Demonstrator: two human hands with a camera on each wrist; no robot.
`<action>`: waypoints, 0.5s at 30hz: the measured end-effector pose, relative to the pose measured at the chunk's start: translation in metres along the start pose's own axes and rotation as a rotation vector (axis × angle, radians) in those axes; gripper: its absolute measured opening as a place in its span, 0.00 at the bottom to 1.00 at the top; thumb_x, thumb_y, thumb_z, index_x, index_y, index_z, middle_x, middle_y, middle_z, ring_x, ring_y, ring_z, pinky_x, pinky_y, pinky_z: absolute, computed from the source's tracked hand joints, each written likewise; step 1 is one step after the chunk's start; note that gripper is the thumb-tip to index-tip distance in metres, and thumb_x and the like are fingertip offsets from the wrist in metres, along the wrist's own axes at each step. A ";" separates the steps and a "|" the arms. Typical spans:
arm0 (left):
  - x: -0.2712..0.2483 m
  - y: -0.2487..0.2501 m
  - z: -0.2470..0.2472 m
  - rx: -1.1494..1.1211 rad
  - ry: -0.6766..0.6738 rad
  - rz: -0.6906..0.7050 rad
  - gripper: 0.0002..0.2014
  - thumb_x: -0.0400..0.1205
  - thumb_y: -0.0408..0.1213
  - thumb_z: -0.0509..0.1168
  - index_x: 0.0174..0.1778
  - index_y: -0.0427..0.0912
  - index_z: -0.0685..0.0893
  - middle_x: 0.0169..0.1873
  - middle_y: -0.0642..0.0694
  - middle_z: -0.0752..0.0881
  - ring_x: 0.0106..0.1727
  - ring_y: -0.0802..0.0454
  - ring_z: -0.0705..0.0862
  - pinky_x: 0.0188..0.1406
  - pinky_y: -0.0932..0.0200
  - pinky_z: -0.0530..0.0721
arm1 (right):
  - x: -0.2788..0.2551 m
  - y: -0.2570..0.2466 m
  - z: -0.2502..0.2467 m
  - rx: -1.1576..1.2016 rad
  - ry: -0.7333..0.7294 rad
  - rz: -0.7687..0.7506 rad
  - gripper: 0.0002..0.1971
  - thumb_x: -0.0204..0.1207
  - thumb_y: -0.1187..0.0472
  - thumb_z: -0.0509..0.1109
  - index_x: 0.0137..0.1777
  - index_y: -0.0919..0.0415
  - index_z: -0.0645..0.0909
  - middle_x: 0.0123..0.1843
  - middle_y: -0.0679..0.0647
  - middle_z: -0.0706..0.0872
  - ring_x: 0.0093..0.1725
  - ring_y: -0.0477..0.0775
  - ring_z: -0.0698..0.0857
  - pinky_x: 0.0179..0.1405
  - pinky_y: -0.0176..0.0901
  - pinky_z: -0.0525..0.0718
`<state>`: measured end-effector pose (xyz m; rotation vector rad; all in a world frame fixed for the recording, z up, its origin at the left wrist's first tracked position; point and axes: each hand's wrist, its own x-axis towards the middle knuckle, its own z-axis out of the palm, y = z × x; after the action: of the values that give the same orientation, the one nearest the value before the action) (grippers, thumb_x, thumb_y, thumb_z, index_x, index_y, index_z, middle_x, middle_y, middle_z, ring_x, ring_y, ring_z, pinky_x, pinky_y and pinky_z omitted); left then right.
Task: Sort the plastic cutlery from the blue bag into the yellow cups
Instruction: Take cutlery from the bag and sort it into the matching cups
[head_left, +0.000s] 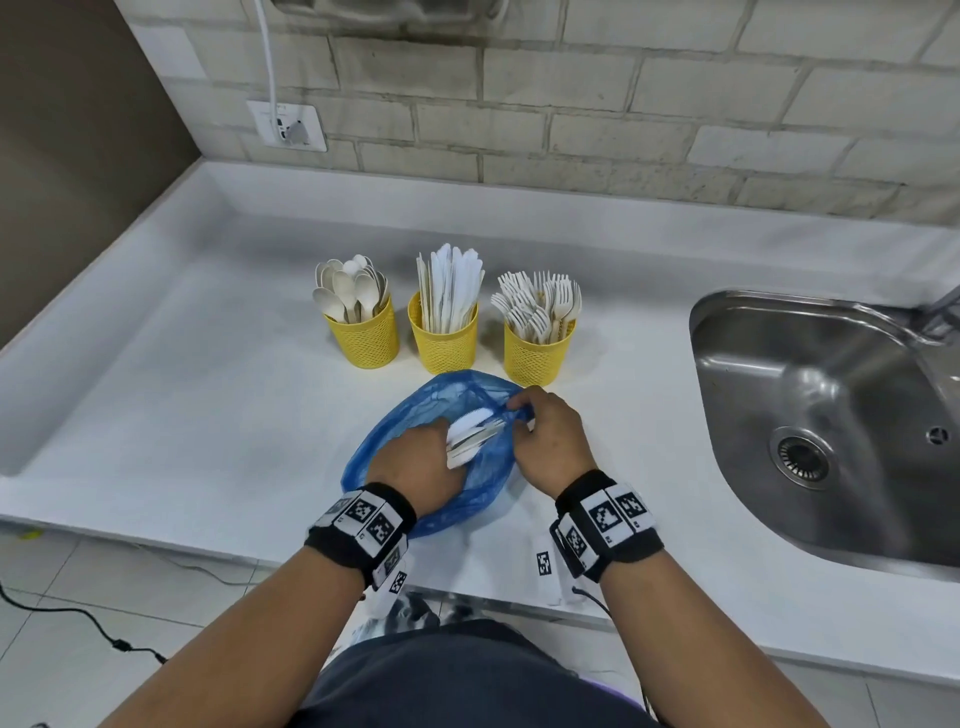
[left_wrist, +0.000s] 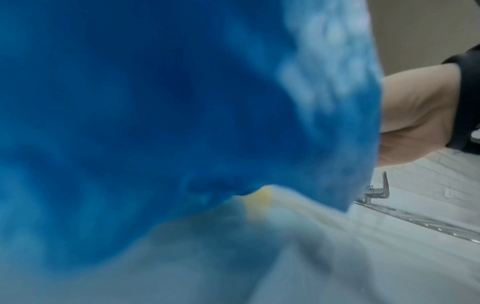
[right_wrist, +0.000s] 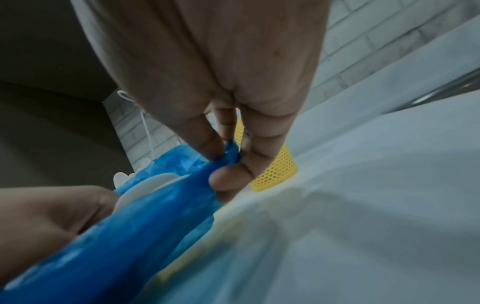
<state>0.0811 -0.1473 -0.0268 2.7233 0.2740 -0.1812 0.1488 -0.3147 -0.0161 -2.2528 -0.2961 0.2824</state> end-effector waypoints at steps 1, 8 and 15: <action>0.000 -0.003 -0.002 -0.008 -0.004 0.018 0.19 0.83 0.53 0.66 0.64 0.46 0.81 0.53 0.46 0.89 0.54 0.43 0.87 0.49 0.52 0.83 | 0.001 0.001 0.000 0.025 0.027 0.014 0.13 0.79 0.72 0.65 0.58 0.59 0.86 0.59 0.57 0.88 0.60 0.58 0.85 0.63 0.43 0.81; 0.004 -0.033 -0.003 -0.167 -0.079 0.089 0.11 0.84 0.36 0.66 0.62 0.42 0.79 0.52 0.44 0.88 0.53 0.43 0.87 0.52 0.49 0.83 | 0.004 0.000 0.000 0.040 0.179 -0.024 0.15 0.75 0.77 0.64 0.52 0.63 0.88 0.55 0.58 0.90 0.50 0.49 0.81 0.50 0.28 0.70; -0.003 -0.046 -0.026 -0.298 -0.108 0.218 0.09 0.80 0.44 0.68 0.55 0.52 0.80 0.46 0.58 0.86 0.47 0.60 0.84 0.46 0.63 0.79 | 0.007 0.001 -0.002 0.072 0.133 -0.009 0.05 0.76 0.64 0.72 0.49 0.55 0.82 0.51 0.54 0.82 0.49 0.52 0.81 0.50 0.36 0.72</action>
<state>0.0704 -0.0961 -0.0193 2.4164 -0.0272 -0.2069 0.1563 -0.3146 -0.0161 -2.1867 -0.2219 0.1357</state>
